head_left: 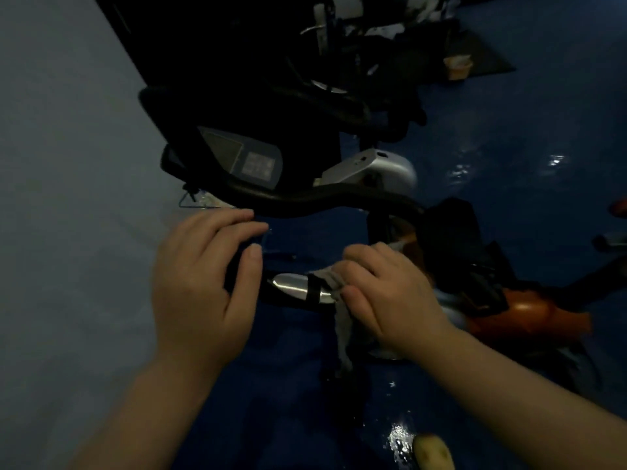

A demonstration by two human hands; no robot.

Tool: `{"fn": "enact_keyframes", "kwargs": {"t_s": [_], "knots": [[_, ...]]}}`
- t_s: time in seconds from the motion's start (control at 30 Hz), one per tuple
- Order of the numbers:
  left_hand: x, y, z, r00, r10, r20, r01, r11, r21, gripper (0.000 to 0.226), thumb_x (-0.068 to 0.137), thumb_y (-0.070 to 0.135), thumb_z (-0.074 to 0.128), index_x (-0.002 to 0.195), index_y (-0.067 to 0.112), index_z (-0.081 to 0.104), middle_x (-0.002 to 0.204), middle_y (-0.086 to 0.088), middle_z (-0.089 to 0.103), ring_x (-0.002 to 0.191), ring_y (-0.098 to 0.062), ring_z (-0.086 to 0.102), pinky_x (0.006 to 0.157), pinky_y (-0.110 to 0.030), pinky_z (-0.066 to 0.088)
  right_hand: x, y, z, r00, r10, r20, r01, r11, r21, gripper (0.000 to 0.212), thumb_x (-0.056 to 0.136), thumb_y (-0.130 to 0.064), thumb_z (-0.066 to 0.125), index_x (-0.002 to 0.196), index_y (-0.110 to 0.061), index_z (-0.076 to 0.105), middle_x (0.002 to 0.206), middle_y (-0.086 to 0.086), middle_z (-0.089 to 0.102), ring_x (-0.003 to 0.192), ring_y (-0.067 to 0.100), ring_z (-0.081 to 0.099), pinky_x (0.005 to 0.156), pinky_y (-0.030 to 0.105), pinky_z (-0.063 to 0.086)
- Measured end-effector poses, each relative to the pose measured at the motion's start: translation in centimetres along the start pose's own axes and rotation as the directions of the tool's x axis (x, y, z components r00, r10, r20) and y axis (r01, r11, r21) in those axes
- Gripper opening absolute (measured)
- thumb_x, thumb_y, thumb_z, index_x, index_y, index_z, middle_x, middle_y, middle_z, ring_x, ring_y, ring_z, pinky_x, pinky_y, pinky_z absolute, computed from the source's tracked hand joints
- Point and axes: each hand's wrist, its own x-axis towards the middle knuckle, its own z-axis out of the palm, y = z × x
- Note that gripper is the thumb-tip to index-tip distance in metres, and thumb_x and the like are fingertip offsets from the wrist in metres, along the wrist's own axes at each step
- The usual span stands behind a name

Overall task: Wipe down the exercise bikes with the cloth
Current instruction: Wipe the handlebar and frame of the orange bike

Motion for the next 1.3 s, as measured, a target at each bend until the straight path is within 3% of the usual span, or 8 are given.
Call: {"fn": "enact_keyframes", "kwargs": {"t_s": [0.1, 0.23, 0.37, 0.57, 0.73, 0.9, 1.03, 1.3], "knots": [[0.5, 0.7, 0.8, 0.987, 0.158, 0.027, -0.160, 0.971, 0.179, 0.023, 0.089, 0.017, 0.054, 0.100, 0.009, 0.072, 0.109, -0.007, 0.069, 0.105, -0.027, 0.062, 0.098, -0.047, 0.041, 0.0, -2.0, 0.8, 0.959, 0.257, -0.123, -0.235, 0.958, 0.167, 0.038, 0.098, -0.025, 0.030, 0.107, -0.010, 0.063, 0.111, 0.006, 0.057, 0.093, 0.020, 0.051, 0.083, 0.033, 0.042], [-1.1, 1.7, 2.7, 0.979, 0.154, 0.137, -0.195, 0.903, 0.382, 0.026, 0.094, 0.027, 0.047, 0.096, 0.019, 0.071, 0.096, 0.004, 0.072, 0.091, -0.018, 0.065, 0.102, -0.039, 0.029, -1.5, -5.8, 1.5, 0.857, 0.504, -0.109, -0.470, 0.850, 0.238, 0.043, 0.098, -0.030, 0.027, 0.132, -0.014, 0.048, 0.139, 0.001, 0.038, 0.128, 0.011, 0.034, 0.109, 0.020, 0.024], [-1.7, 2.0, 3.6, 0.980, 0.128, 0.152, -0.184, 0.875, 0.448, 0.038, 0.097, 0.027, 0.037, 0.066, 0.019, 0.057, 0.060, 0.002, 0.057, 0.061, -0.021, 0.055, 0.089, -0.038, 0.034, 1.4, -3.1, 0.5, 0.755, 0.655, 0.015, -0.634, 0.725, 0.269, 0.044, 0.101, -0.030, 0.031, 0.144, -0.019, 0.033, 0.151, -0.003, 0.022, 0.137, 0.009, 0.020, 0.112, 0.025, 0.023], [-1.6, 2.3, 3.9, 0.985, 0.143, 0.093, -0.170, 0.877, 0.450, 0.038, 0.097, 0.024, 0.038, 0.062, 0.018, 0.050, 0.055, 0.002, 0.049, 0.055, -0.020, 0.049, 0.081, -0.037, 0.034, -0.7, -7.2, -0.5, 0.646, 0.747, 0.156, -0.712, 0.516, 0.476, 0.064, 0.097, -0.045, 0.028, 0.148, -0.033, -0.010, 0.153, -0.022, -0.018, 0.139, 0.002, 0.009, 0.103, 0.016, 0.022], [-1.6, 2.1, 4.1, 0.984, 0.159, 0.079, -0.177, 0.870, 0.459, 0.038, 0.097, 0.024, 0.037, 0.063, 0.018, 0.052, 0.056, 0.002, 0.051, 0.056, -0.020, 0.049, 0.082, -0.037, 0.031, 2.7, -2.6, -0.1, 0.483, 0.862, 0.156, -0.783, 0.344, 0.518, 0.053, 0.099, -0.028, 0.042, 0.147, -0.022, 0.018, 0.146, 0.005, 0.035, 0.116, 0.010, 0.043, 0.085, 0.019, 0.031], [-1.8, 2.2, 4.3, 0.986, 0.155, 0.062, -0.166, 0.864, 0.476, 0.038, 0.096, 0.023, 0.037, 0.062, 0.018, 0.051, 0.055, 0.002, 0.051, 0.055, -0.021, 0.049, 0.080, -0.037, 0.030, 0.4, -6.3, 0.0, 0.446, 0.876, 0.183, -0.706, 0.218, 0.674, 0.057, 0.099, -0.027, 0.043, 0.147, -0.023, 0.014, 0.145, -0.005, 0.024, 0.100, -0.004, 0.033, 0.068, -0.006, 0.030], [-1.6, 2.2, 4.3, 0.987, 0.146, 0.065, -0.160, 0.879, 0.448, 0.039, 0.097, 0.024, 0.036, 0.061, 0.018, 0.050, 0.054, 0.002, 0.050, 0.054, -0.020, 0.048, 0.080, -0.038, 0.033, 2.5, -2.3, -0.1, 0.370, 0.893, 0.257, -0.734, 0.111, 0.670, 0.040, 0.098, -0.027, 0.047, 0.136, -0.014, 0.038, 0.126, -0.001, 0.047, 0.094, 0.003, 0.048, 0.069, 0.002, 0.031], [-1.8, 2.6, 4.5, 0.995, 0.078, 0.066, -0.100, 0.881, 0.462, 0.041, 0.097, 0.025, 0.035, 0.060, 0.019, 0.052, 0.054, 0.003, 0.052, 0.055, -0.020, 0.050, 0.080, -0.038, 0.031, 1.8, -2.8, 0.6, 0.339, 0.901, 0.273, -0.765, 0.095, 0.637, 0.055, 0.096, -0.026, 0.052, 0.143, -0.011, 0.026, 0.141, 0.006, 0.038, 0.096, 0.003, 0.041, 0.063, -0.004, 0.026]]}}
